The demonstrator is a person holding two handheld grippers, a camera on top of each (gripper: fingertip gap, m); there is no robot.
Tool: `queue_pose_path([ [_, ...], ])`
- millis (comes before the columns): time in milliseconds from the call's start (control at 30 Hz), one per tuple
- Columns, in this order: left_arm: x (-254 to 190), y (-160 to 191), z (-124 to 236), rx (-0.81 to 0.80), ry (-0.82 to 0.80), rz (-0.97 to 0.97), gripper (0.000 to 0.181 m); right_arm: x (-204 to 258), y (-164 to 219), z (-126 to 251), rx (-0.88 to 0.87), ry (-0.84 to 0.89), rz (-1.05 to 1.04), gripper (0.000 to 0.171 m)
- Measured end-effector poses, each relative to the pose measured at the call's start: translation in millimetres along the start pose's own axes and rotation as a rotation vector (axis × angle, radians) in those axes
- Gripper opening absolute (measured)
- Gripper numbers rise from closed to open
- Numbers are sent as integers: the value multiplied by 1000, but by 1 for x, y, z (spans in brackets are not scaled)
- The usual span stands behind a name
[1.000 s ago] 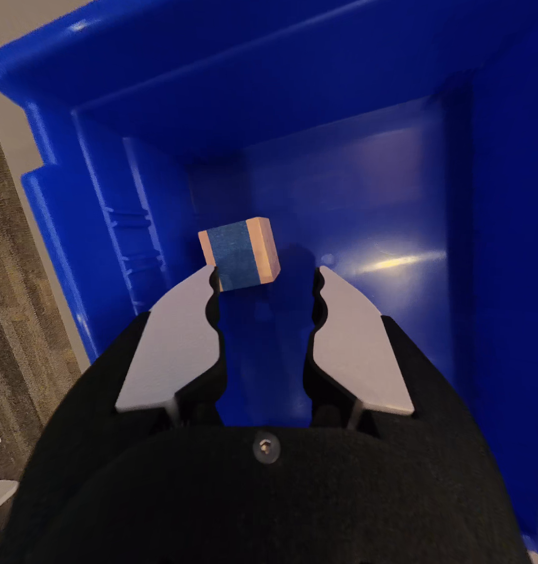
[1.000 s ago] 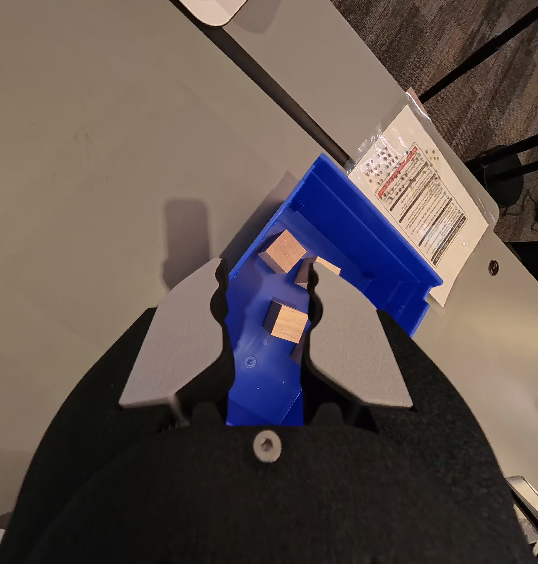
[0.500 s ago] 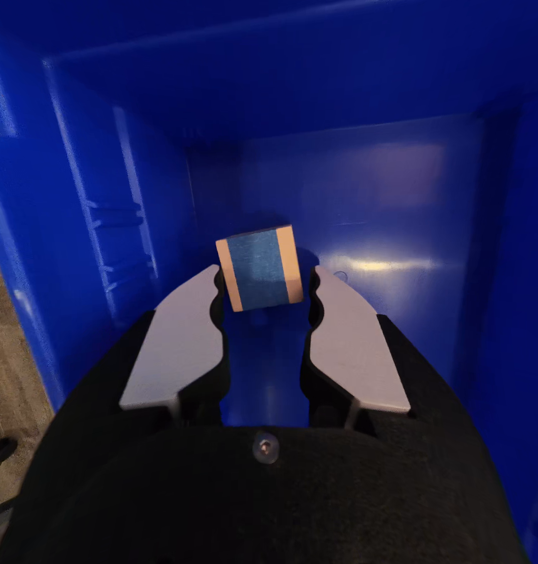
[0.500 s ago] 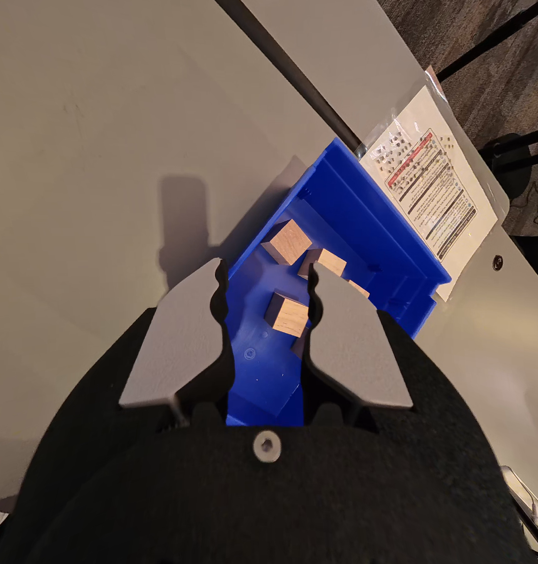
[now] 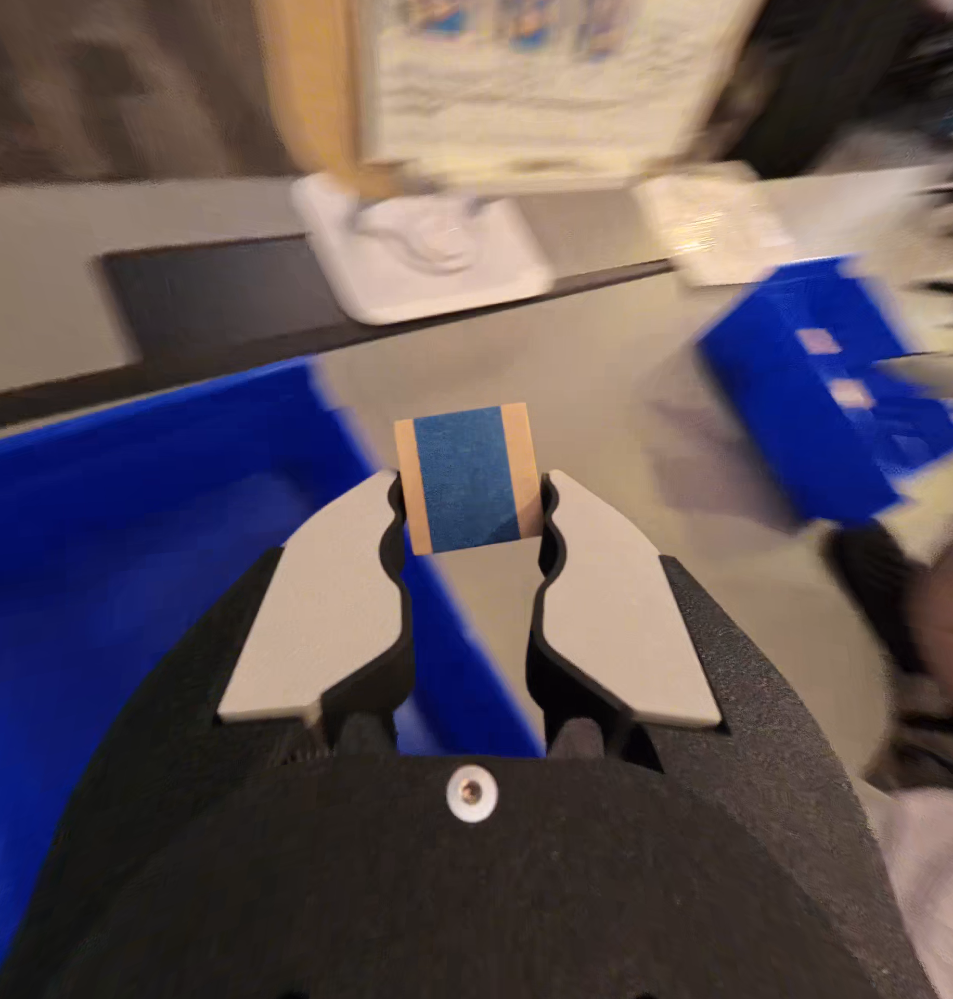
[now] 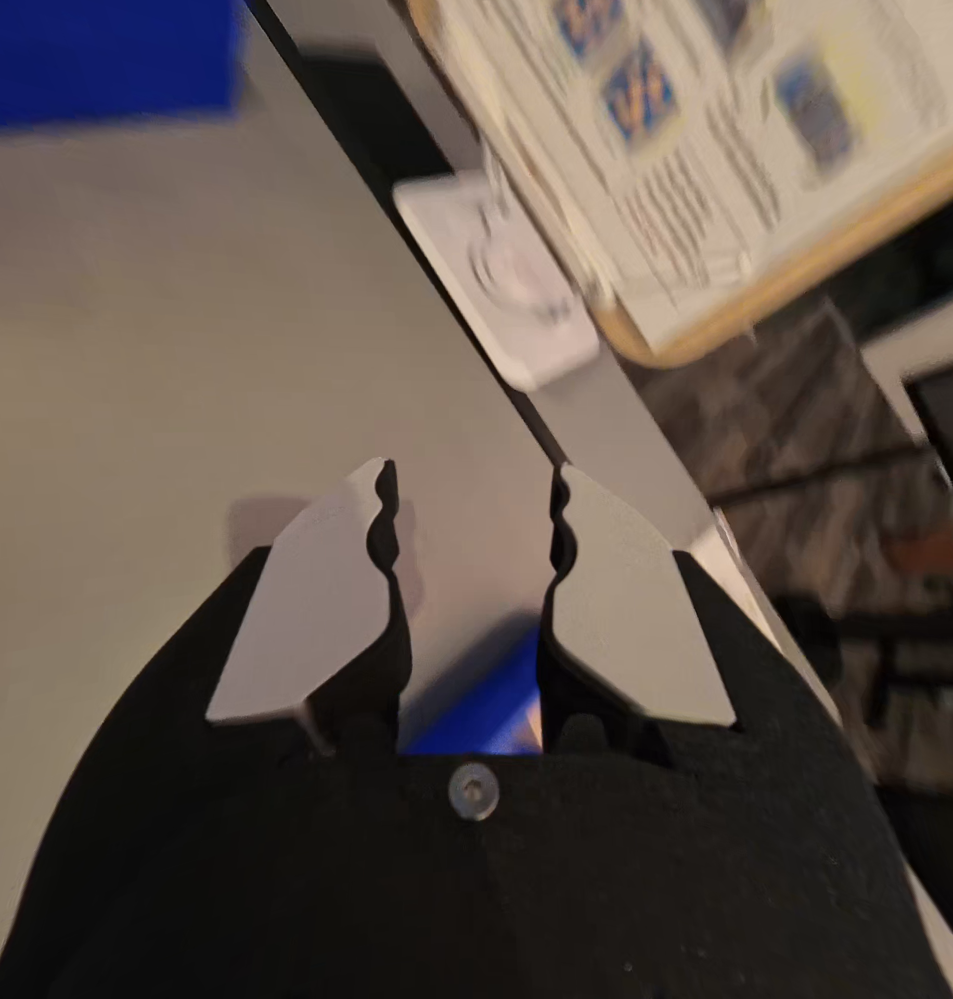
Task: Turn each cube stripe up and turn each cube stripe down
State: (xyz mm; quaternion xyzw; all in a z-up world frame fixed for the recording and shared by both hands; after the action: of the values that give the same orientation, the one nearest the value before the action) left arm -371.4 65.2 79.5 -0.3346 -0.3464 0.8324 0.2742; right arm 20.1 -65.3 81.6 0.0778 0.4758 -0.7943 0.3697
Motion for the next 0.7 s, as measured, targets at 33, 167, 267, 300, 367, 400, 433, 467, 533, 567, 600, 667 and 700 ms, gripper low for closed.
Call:
queue_pose_path([
  [33, -21, -2, -2, -19, 114, -19, 47, 14, -12, -2, -108, -49, 7, 55],
  [167, -81, 4, -30, 29, 436, -72, 47, 77, -46, -13, -419, -256, -11, 71],
  [267, -109, 14, -59, 91, 622, -28, 47, 109, -55, -21, -504, -207, -6, 83],
  [300, -115, 18, -66, 118, 668, -14, 47, 114, -56, -22, -537, -165, -14, 85],
  [367, -126, 23, -76, 143, 754, 27, 46, 119, -56, -20, -615, -55, -61, 83],
  [400, -130, 25, -80, 146, 784, 45, 46, 121, -54, -19, -653, -19, -72, 81],
  [433, -133, 26, -83, 146, 799, 55, 46, 124, -53, -18, -686, -3, -75, 79],
  [467, -136, 28, -85, 152, 802, 54, 46, 126, -53, -17, -706, 3, -73, 77],
  [533, -142, 30, -87, 154, 816, 50, 46, 129, -53, -19, -685, 14, -61, 76],
  [567, -145, 31, -88, 159, 831, 49, 46, 129, -53, -21, -661, 26, -57, 77],
  [600, -149, 31, -87, 161, 855, 51, 46, 129, -52, -23, -650, 26, -58, 76],
  [667, -155, 33, -86, 168, 888, 55, 46, 129, -50, -24, -665, 13, -71, 69],
  [700, -158, 34, -86, 170, 895, 50, 46, 128, -49, -24, -671, 10, -72, 63],
])
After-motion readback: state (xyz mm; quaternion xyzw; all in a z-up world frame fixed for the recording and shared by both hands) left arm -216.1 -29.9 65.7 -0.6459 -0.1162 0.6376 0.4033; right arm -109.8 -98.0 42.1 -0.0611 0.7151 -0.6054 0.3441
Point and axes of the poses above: each gripper's, where its closed fingertips meet, z back along the fingers, y out of its underside, x = y × z across the jaws, the point moved 8 cm from there along z, back along the fingers, and after that the axes turned 2 degrees about y, right-handed, at the moved point
